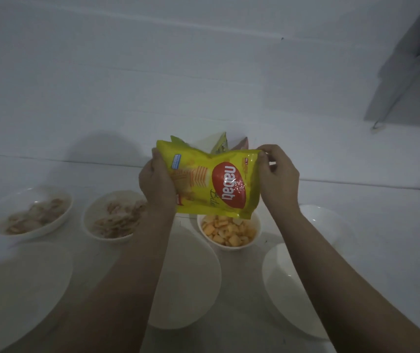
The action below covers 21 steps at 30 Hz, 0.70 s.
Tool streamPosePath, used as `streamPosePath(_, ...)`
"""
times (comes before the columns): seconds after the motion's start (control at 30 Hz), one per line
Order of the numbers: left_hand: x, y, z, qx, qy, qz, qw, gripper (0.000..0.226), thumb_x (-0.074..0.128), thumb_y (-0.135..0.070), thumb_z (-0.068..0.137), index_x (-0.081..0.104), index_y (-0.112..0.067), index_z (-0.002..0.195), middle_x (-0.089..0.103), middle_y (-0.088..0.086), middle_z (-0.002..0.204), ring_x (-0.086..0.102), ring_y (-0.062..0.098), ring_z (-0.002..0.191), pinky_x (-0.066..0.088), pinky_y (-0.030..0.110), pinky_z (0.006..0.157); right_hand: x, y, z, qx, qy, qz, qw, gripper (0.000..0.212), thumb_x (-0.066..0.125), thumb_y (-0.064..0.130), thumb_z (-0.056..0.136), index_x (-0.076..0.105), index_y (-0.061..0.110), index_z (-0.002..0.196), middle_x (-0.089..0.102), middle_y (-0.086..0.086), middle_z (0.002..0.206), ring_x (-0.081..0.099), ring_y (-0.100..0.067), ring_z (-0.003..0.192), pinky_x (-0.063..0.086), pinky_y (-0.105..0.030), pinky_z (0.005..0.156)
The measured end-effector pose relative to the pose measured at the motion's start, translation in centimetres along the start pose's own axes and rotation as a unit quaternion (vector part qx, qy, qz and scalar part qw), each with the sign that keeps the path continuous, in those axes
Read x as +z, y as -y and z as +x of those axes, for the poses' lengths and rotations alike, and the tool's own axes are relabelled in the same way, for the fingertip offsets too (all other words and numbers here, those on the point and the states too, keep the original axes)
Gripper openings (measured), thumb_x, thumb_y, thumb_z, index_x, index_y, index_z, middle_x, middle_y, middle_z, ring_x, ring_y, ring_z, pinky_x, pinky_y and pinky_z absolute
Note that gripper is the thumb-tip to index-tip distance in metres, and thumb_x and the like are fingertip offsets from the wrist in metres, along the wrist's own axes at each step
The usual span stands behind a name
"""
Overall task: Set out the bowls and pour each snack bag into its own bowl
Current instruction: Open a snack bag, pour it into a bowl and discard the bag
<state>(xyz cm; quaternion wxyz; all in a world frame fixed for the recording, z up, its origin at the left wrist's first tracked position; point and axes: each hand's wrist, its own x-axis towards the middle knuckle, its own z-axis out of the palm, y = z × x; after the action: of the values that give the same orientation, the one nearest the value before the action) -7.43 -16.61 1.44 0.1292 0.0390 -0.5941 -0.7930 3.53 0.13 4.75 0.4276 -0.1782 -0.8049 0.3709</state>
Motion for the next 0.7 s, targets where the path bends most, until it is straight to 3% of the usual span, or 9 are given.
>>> streamPosePath(0.1, 2.4, 0.3, -2.0, -0.005, 0.039, 0.007, 0.999, 0.049, 0.048, -0.045, 0.098, 0.049, -0.019, 0.056, 0.05, -0.003, 0.059, 0.048, 0.013, 0.057, 0.041, 0.03, 0.059, -3.0, -1.6, -0.1, 0.029, -0.024, 0.002, 0.999, 0.019, 0.048, 0.018, 0.101, 0.066, 0.017, 0.105, 0.067, 0.006, 0.096, 0.061, -0.013, 0.085, 0.047, -0.017, 0.068)
streamPosePath(0.17, 4.1, 0.6, -3.4, -0.018, 0.067, 0.011, 0.997, 0.048, 0.047, -0.053, 0.094, 0.054, -0.023, 0.057, 0.057, 0.0, 0.066, 0.057, 0.019, 0.065, 0.049, 0.036, 0.065, -5.1, -2.7, -0.1, 0.051, -0.04, 0.008, 0.998, 0.019, 0.049, 0.018, 0.1, 0.067, 0.018, 0.105, 0.067, 0.007, 0.095, 0.061, -0.012, 0.082, 0.045, -0.018, 0.067)
streamPosePath(0.27, 6.7, 1.1, -6.0, -0.027, 0.107, 0.056, 0.992, 0.044, 0.04, -0.064, 0.091, 0.067, -0.032, 0.075, 0.072, -0.001, 0.089, 0.068, 0.021, 0.086, 0.055, 0.044, 0.084, -8.2, -4.4, 0.1, 0.079, -0.062, -0.01, 0.995, 0.018, 0.049, 0.017, 0.099, 0.066, 0.019, 0.104, 0.066, 0.007, 0.091, 0.06, -0.011, 0.077, 0.044, -0.015, 0.066)
streamPosePath(0.33, 8.1, 1.2, -7.5, -0.012, 0.13, 0.049, 0.99, 0.052, 0.038, -0.065, 0.092, 0.07, -0.024, 0.092, 0.072, -0.001, 0.095, 0.068, 0.015, 0.087, 0.056, 0.039, 0.085, -9.9, -5.5, 0.3, 0.096, -0.065, -0.028, 0.993, 0.018, 0.05, 0.016, 0.098, 0.066, 0.019, 0.104, 0.065, 0.007, 0.089, 0.058, -0.004, 0.071, 0.041, -0.008, 0.062)
streamPosePath(0.4, 9.6, 1.4, -9.0, 0.001, 0.157, 0.046, 0.987, 0.064, 0.039, -0.069, 0.089, 0.068, -0.016, 0.11, 0.073, 0.002, 0.105, 0.069, 0.018, 0.097, 0.055, 0.045, 0.089, -11.7, -6.8, 0.5, 0.117, -0.073, -0.037, 0.99, 0.018, 0.051, 0.015, 0.098, 0.067, 0.018, 0.103, 0.066, 0.005, 0.087, 0.056, 0.001, 0.065, 0.039, -0.005, 0.059)
streamPosePath(0.57, 12.9, 1.3, -11.4, 0.024, 0.187, 0.059, 0.98, 0.056, 0.04, -0.062, 0.093, 0.069, -0.02, 0.116, 0.072, -0.002, 0.109, 0.066, 0.019, 0.106, 0.052, 0.045, 0.095, -14.7, -9.5, 1.1, 0.136, -0.094, -0.05, 0.985, 0.016, 0.053, 0.02, 0.099, 0.069, 0.018, 0.103, 0.067, 0.006, 0.088, 0.057, 0.0, 0.072, 0.038, -0.003, 0.061)
streamPosePath(0.63, 14.0, 1.0, -12.0, 0.029, 0.196, 0.097, 0.975, 0.043, 0.04, -0.055, 0.097, 0.071, -0.025, 0.1, 0.07, -0.006, 0.096, 0.065, 0.017, 0.097, 0.051, 0.04, 0.093, -15.4, -10.4, 1.5, 0.141, -0.075, -0.069, 0.985, 0.016, 0.054, 0.02, 0.099, 0.069, 0.017, 0.102, 0.066, 0.004, 0.088, 0.058, -0.011, 0.076, 0.036, -0.004, 0.062)
streamPosePath(0.7, 14.6, 1.0, -12.6, 0.04, 0.199, 0.133, 0.97, 0.035, 0.04, -0.049, 0.101, 0.056, -0.036, 0.073, 0.057, -0.014, 0.074, 0.057, 0.004, 0.076, 0.048, 0.025, 0.078, -16.1, -11.6, 1.7, 0.146, -0.054, -0.088, 0.984, 0.016, 0.054, 0.019, 0.099, 0.07, 0.016, 0.1, 0.066, 0.002, 0.088, 0.058, -0.014, 0.078, 0.036, -0.003, 0.061)
